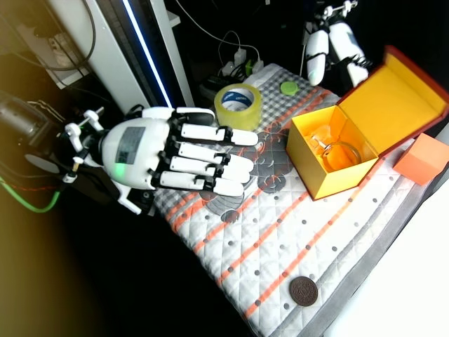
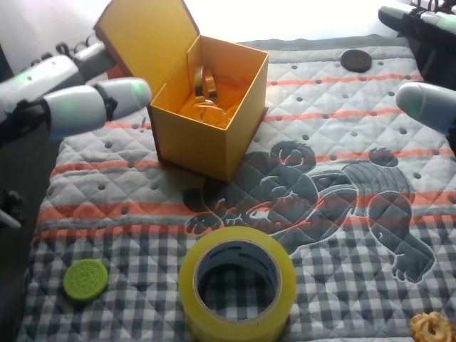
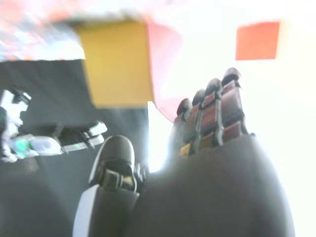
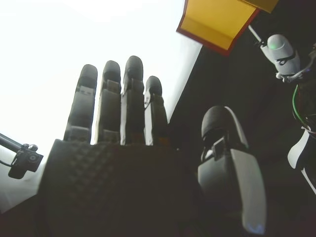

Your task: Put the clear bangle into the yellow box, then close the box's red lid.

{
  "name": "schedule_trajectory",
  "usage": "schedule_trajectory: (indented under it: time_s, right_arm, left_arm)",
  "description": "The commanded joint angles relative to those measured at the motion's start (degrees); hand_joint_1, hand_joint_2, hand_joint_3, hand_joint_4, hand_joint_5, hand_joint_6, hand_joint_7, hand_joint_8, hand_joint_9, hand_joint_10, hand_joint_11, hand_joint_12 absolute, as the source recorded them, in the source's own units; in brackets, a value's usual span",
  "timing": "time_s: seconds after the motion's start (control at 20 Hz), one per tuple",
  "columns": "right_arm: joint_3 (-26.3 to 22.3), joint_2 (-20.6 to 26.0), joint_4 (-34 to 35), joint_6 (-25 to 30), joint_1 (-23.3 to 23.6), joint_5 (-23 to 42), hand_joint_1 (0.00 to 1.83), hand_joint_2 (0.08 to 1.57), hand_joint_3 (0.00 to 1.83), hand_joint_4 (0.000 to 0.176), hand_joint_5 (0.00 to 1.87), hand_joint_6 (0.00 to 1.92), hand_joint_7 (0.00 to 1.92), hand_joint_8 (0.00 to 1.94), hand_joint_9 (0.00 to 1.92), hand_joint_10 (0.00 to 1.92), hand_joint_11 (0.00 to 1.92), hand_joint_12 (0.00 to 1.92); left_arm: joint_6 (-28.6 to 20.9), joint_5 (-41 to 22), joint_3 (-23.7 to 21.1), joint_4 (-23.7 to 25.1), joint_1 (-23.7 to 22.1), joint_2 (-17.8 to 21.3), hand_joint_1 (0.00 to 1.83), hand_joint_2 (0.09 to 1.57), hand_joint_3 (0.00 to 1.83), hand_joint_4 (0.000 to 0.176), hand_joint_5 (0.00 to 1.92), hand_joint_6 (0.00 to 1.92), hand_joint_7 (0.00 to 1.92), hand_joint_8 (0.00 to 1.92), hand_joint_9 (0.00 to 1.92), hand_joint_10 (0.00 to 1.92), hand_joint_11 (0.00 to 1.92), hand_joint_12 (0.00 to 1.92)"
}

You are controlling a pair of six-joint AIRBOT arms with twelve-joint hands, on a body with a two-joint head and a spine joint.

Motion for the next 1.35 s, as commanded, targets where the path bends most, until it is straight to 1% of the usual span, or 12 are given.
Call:
schedule_trajectory:
  time_s: [0.0, 0.3, 0.4, 0.5, 0.75, 0.9, 0.95, 1.0, 1.1, 1.15, 1.2, 1.3]
  right_arm:
    - [0.2, 0.1, 0.5, 0.5, 0.1, 7.3, 0.00, 1.32, 0.01, 0.075, 0.23, 0.00, 0.44, 0.01, 0.27, 0.01, 0.04, 0.30]
    - [0.3, 0.0, 0.8, 0.7, -0.2, 7.3, 0.00, 1.33, 0.00, 0.068, 0.24, 0.00, 0.45, 0.00, 0.29, 0.00, 0.00, 0.45]
    - [0.2, 0.0, 0.8, 0.8, -0.3, 7.3, 0.00, 1.32, 0.00, 0.067, 0.24, 0.00, 0.44, 0.00, 0.27, 0.00, 0.00, 0.46]
    - [0.2, 0.0, 1.0, 1.0, -0.5, 7.3, 0.00, 1.32, 0.00, 0.068, 0.23, 0.00, 0.43, 0.00, 0.27, 0.00, 0.00, 0.45]
    - [-0.1, 0.5, 0.8, 1.1, -0.8, 7.4, 0.00, 1.31, 0.00, 0.067, 0.22, 0.00, 0.44, 0.00, 0.28, 0.00, 0.00, 0.48]
    - [-0.7, 1.1, 0.8, 1.1, -1.8, 9.1, 0.00, 1.30, 0.00, 0.090, 0.24, 0.00, 0.44, 0.00, 0.27, 0.00, 0.00, 0.38]
    - [-0.9, 1.3, 0.6, 1.2, -2.0, 9.5, 0.00, 1.30, 0.00, 0.085, 0.24, 0.00, 0.45, 0.00, 0.27, 0.00, 0.00, 0.35]
    - [-1.1, 1.5, 0.4, 1.2, -2.1, 9.7, 0.00, 1.30, 0.00, 0.076, 0.24, 0.00, 0.47, 0.01, 0.27, 0.00, 0.00, 0.35]
    - [-1.5, 1.8, 0.3, 1.2, -2.6, 10.6, 0.00, 1.30, 0.00, 0.070, 0.25, 0.00, 0.47, 0.01, 0.28, 0.00, 0.00, 0.33]
    - [-1.6, 1.9, 0.3, 1.2, -2.8, 10.9, 0.01, 1.30, 0.00, 0.072, 0.26, 0.00, 0.48, 0.00, 0.28, 0.00, 0.01, 0.27]
    - [-1.5, 1.9, 0.3, 1.2, -2.8, 10.9, 0.01, 1.30, 0.00, 0.072, 0.26, 0.00, 0.48, 0.00, 0.28, 0.00, 0.01, 0.27]
    - [-1.7, 2.1, 0.0, 1.2, -3.1, 11.3, 0.03, 1.30, 0.00, 0.072, 0.26, 0.00, 0.47, 0.00, 0.28, 0.00, 0.02, 0.24]
  left_arm:
    - [-0.1, -7.5, -0.4, 1.9, -1.1, -0.1, 0.00, 1.34, 0.00, 0.000, 0.09, 0.01, 0.07, 0.01, 0.08, 0.01, 0.08, 0.03]
    - [-0.3, -4.6, -1.2, 9.3, -4.6, -3.5, 0.00, 1.33, 0.00, 0.000, 0.02, 0.01, 0.00, 0.00, 0.00, 0.00, 0.02, 0.01]
    - [-5.1, -4.6, -1.8, 13.0, -4.1, -3.5, 0.00, 1.30, 0.00, 0.000, 0.06, 0.00, 0.02, 0.00, 0.02, 0.00, 0.01, 0.00]
    - [-14.1, -3.4, -1.1, 18.0, -3.6, -3.5, 0.00, 1.31, 0.00, 0.000, 0.06, 0.01, 0.03, 0.01, 0.04, 0.01, 0.03, 0.01]
    - [-14.5, -4.9, -1.6, 17.4, -2.8, -2.6, 0.00, 1.29, 0.00, 0.000, 0.04, 0.00, 0.00, 0.00, 0.01, 0.00, 0.02, 0.01]
    - [-14.9, -7.8, -2.2, 17.1, -3.2, -1.1, 0.00, 1.31, 0.00, 0.000, 0.05, 0.01, 0.03, 0.01, 0.07, 0.02, 0.04, 0.02]
    - [-15.8, -9.0, -2.2, 16.9, -3.0, -0.8, 0.00, 1.31, 0.00, 0.000, 0.06, 0.01, 0.05, 0.01, 0.09, 0.02, 0.05, 0.03]
    - [-16.9, -10.0, -2.1, 16.7, -2.9, -0.5, 0.00, 1.27, 0.00, 0.000, 0.06, 0.01, 0.05, 0.01, 0.07, 0.01, 0.05, 0.02]
    - [-23.1, -12.2, -0.9, 16.9, -2.5, -0.2, 0.00, 1.24, 0.00, 0.000, 0.03, 0.00, 0.03, 0.00, 0.02, 0.00, 0.02, 0.01]
    - [-28.5, -11.8, 0.4, 19.2, -2.4, -0.2, 0.00, 1.23, 0.00, 0.000, 0.01, 0.00, 0.01, 0.00, 0.01, 0.00, 0.00, 0.00]
    - [-30.1, -11.6, 0.8, 19.8, -2.4, -0.3, 0.00, 1.23, 0.00, 0.000, 0.01, 0.00, 0.01, 0.00, 0.01, 0.00, 0.00, 0.00]
    - [-30.6, -15.9, 0.8, 17.0, -0.8, 0.4, 0.00, 1.23, 0.00, 0.000, 0.05, 0.02, 0.04, 0.01, 0.05, 0.01, 0.04, 0.02]
